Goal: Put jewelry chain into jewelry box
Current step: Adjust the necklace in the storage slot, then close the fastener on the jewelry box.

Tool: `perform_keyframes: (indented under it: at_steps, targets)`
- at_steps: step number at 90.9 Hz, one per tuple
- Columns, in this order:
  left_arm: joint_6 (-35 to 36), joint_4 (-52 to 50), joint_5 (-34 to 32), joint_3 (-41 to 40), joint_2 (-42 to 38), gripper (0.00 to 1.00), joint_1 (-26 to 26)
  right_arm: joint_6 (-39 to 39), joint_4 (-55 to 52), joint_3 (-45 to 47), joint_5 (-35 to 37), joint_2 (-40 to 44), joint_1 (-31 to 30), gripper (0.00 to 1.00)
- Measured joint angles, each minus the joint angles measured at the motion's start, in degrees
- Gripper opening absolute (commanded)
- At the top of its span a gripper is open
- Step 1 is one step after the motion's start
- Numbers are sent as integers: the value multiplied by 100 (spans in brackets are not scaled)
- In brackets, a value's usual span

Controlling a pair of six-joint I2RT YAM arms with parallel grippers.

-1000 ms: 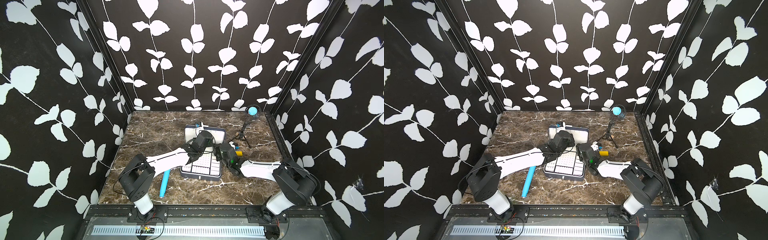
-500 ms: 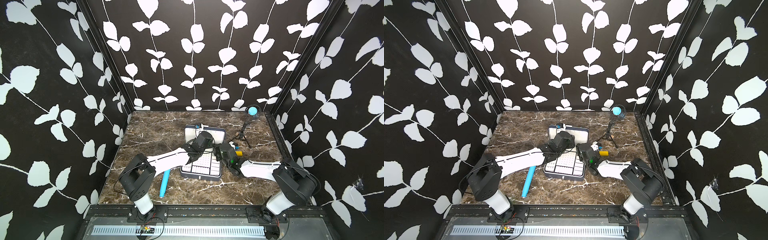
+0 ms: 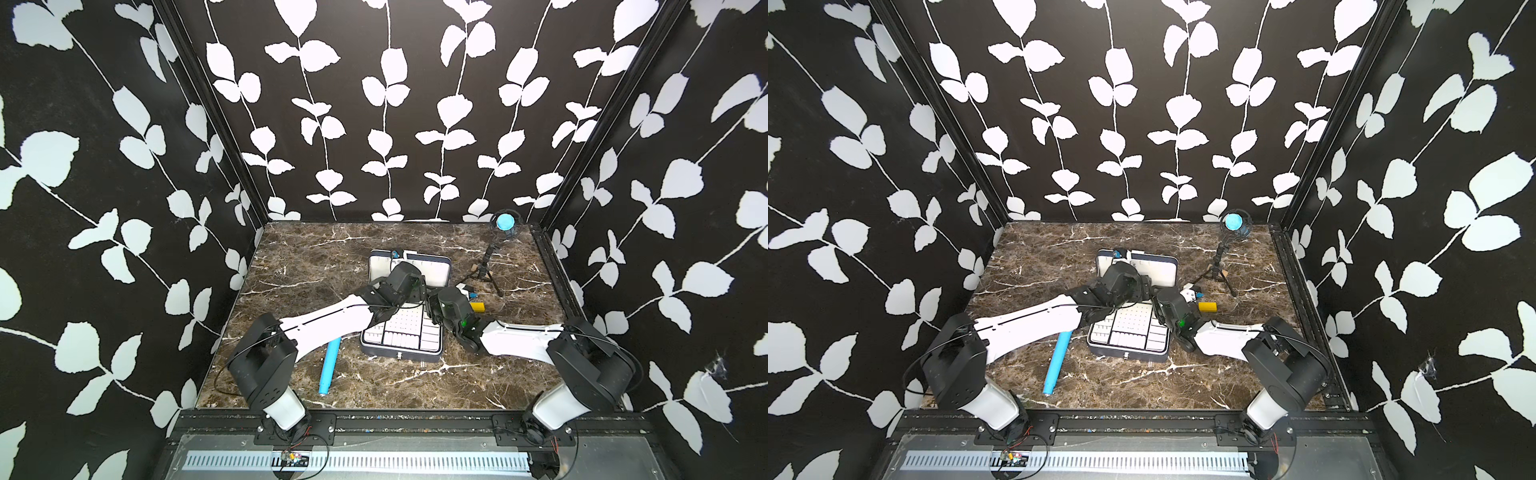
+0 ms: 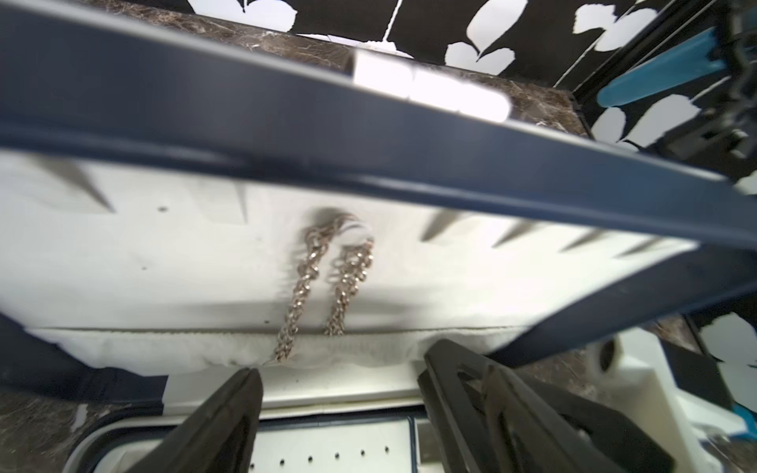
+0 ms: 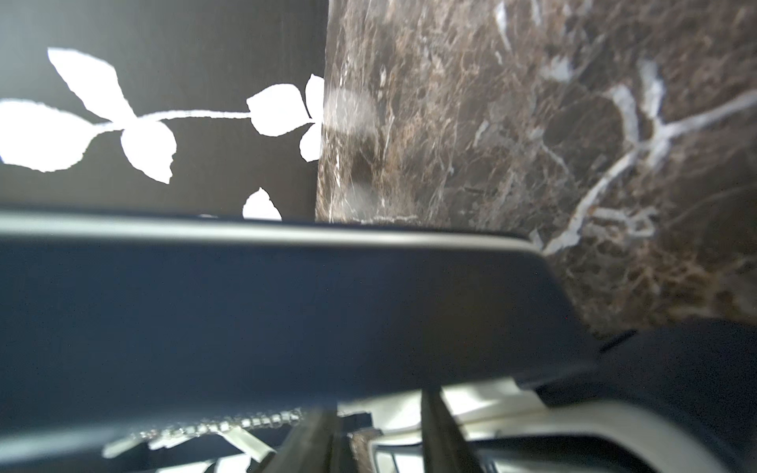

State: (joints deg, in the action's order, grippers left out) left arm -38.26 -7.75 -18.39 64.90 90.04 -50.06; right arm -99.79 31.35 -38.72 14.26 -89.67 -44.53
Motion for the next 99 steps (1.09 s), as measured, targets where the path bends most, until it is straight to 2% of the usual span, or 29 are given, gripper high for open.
perform_keyframes:
  at_steps: [20,35,47,57,65,71,75,80,99]
  targets:
    - [232,-496,24,70,-778,90,-4,332,-168,94,-168,435,-48,74]
    - [446,-999,-236,72,-1519,91,44,1060,-398,398,-671,1082,-57,81]
    - [461,-1279,-160,-11,-2140,90,505,2444,-1408,291,-1150,1886,-131,83]
    - [332,-1300,-9,-435,-2557,90,1169,3904,-2492,42,-1180,2723,-214,84]
    - [201,-1320,61,-911,-2743,90,1504,5071,-3263,-151,-1075,3392,-225,86]
    - [120,-1364,61,-1246,-2800,91,1628,5836,-3753,-299,-859,3777,-225,88]
    - [39,-1462,-37,-1414,-2817,92,1668,6214,-4028,-382,-590,3974,-225,97]
    - [-17,-1635,-258,-1519,-2824,98,1685,6570,-4291,-433,-173,4144,-225,99]
    - [44,-1569,-1539,-1606,-2837,98,1685,6859,-4052,208,2177,4312,-212,99]
